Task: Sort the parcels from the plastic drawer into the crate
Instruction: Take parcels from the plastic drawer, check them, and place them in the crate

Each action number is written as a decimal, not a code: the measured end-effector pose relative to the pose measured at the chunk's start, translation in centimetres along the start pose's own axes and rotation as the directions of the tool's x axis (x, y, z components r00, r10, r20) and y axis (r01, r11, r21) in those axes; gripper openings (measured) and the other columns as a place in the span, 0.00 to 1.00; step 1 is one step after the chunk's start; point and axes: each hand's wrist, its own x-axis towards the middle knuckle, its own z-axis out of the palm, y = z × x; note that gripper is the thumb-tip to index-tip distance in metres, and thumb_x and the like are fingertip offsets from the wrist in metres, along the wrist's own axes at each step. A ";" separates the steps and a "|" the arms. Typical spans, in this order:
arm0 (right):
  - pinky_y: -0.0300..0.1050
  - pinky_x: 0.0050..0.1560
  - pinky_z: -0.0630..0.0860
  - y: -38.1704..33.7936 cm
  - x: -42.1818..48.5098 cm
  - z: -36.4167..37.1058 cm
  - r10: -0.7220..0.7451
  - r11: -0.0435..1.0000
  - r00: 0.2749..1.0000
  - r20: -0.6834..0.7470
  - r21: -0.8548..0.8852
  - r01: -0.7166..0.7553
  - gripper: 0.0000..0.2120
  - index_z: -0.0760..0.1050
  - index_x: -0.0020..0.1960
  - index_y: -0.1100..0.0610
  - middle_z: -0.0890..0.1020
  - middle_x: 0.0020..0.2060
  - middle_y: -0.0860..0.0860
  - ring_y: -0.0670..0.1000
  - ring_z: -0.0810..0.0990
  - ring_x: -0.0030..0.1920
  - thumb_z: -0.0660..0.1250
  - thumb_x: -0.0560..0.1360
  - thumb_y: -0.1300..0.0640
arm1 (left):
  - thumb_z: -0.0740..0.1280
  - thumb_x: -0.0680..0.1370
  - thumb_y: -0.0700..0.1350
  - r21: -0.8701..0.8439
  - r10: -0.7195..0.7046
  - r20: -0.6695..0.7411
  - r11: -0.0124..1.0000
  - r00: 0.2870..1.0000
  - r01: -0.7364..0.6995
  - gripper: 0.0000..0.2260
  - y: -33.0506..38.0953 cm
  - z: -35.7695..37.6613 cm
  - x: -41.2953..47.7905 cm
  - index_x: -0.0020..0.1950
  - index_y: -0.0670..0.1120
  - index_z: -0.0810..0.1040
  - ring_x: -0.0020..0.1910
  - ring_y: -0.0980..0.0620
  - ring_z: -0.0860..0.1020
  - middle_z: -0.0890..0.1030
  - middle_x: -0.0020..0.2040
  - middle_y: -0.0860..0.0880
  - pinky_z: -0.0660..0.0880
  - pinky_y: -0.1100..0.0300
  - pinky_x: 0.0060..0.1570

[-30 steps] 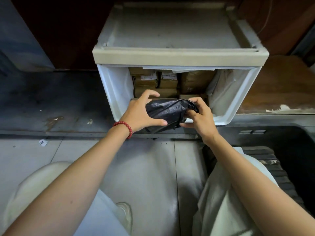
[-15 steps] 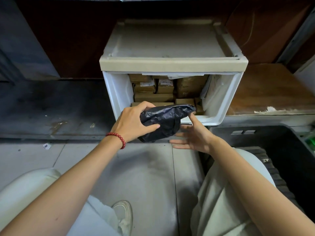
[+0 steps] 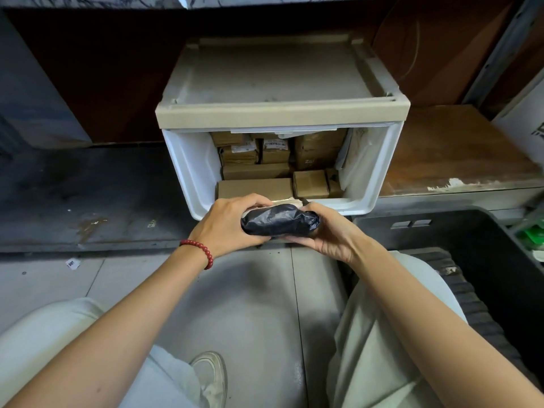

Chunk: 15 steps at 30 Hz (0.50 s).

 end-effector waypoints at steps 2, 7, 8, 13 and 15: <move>0.53 0.42 0.83 0.1 0.2 0.0 -0.042 0.999 0.999 -0.024 -0.008 0.042 0.13 0.73 0.59 0.66 0.81 0.55 0.63 0.59 0.82 0.53 0.62 0.75 0.66 | 0.78 0.66 0.50 -0.002 0.007 0.022 1.000 1.000 -0.007 0.27 -0.3 0.2 0.2 0.63 0.54 0.76 0.54 0.58 0.77 0.80 0.57 0.55 0.77 0.61 0.54; 0.52 0.38 0.81 0.2 1.3 -0.5 -0.203 0.978 0.972 -0.116 -0.078 0.195 0.33 0.65 0.70 0.53 0.78 0.58 0.61 0.57 0.81 0.50 0.63 0.70 0.75 | 0.76 0.63 0.62 -0.017 -0.104 0.107 0.994 0.989 0.106 0.39 -0.2 0.6 0.3 0.72 0.57 0.67 0.62 0.60 0.68 0.70 0.68 0.57 0.67 0.62 0.63; 0.53 0.38 0.81 0.2 1.3 -0.6 -0.223 0.973 0.966 -0.130 -0.095 0.212 0.36 0.63 0.70 0.50 0.78 0.58 0.60 0.58 0.81 0.50 0.63 0.69 0.77 | 0.74 0.62 0.66 -0.008 -0.137 0.126 0.990 0.982 0.139 0.42 -0.3 0.7 0.4 0.73 0.58 0.64 0.66 0.58 0.66 0.68 0.71 0.57 0.66 0.59 0.66; 0.55 0.43 0.81 0.2 1.1 -0.3 -0.260 0.947 0.965 -0.028 -0.205 0.249 0.44 0.58 0.73 0.45 0.79 0.53 0.58 0.58 0.79 0.51 0.62 0.68 0.80 | 0.71 0.57 0.71 -0.084 -0.379 0.146 0.916 0.914 0.393 0.56 -1.1 1.1 0.7 0.78 0.54 0.51 0.75 0.52 0.56 0.54 0.77 0.52 0.58 0.52 0.73; 0.57 0.47 0.80 0.2 1.0 -0.3 -0.280 0.930 0.960 0.019 -0.241 0.276 0.44 0.58 0.73 0.45 0.80 0.50 0.58 0.57 0.80 0.50 0.63 0.68 0.80 | 0.73 0.56 0.69 -0.155 -0.411 0.157 0.888 0.898 0.434 0.58 -1.2 1.2 0.8 0.78 0.51 0.48 0.74 0.51 0.59 0.57 0.76 0.52 0.61 0.52 0.71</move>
